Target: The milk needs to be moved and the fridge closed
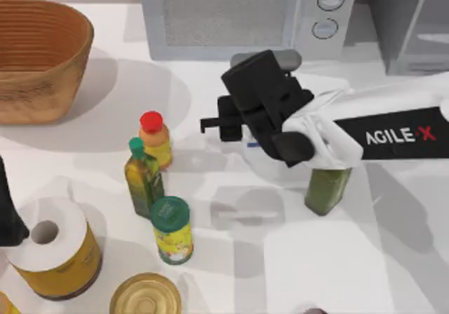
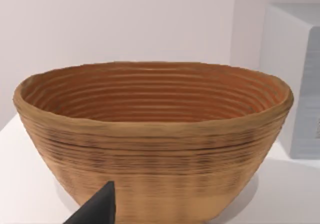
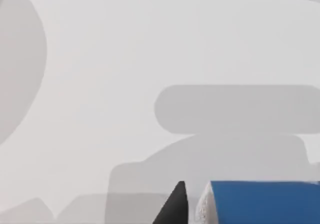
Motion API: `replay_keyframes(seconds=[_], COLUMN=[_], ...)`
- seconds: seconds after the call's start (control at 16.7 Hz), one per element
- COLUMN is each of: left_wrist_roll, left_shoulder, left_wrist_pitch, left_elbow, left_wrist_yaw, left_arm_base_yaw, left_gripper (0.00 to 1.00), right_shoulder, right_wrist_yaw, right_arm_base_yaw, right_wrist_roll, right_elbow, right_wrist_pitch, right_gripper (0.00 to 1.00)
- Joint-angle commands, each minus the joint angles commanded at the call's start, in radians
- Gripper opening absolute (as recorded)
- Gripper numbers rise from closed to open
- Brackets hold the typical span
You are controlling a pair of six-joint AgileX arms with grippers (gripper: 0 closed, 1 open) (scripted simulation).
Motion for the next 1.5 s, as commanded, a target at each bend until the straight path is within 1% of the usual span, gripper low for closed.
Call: replay_keyframes(seconds=[0.3,0.36,0.9,1.2,1.5], left_wrist_roll=[0.0,0.0,0.0,0.0,0.0], left_shoulder=[0.0,0.0,0.0,0.0,0.0], left_wrist_pitch=[0.0,0.0,0.0,0.0,0.0], left_elbow=[0.0,0.0,0.0,0.0,0.0], left_wrist_yaw=[0.0,0.0,0.0,0.0,0.0], left_arm_base_yaw=[0.0,0.0,0.0,0.0,0.0], left_gripper=[1.0,1.0,1.0,1.0,1.0], right_shoulder=[0.0,0.0,-0.005,-0.06,-0.059], right_wrist_yaw=[0.0,0.0,0.0,-0.001,-0.002], right_arm_base_yaw=[0.0,0.0,0.001,0.001,0.001], right_wrist_roll=[0.0,0.0,0.001,0.0,0.001], right_elbow=[0.0,0.0,0.003,0.045,0.043], right_wrist_pitch=[0.0,0.0,-0.004,-0.101,-0.1], right_gripper=[0.02,0.0,0.0,0.0,0.0])
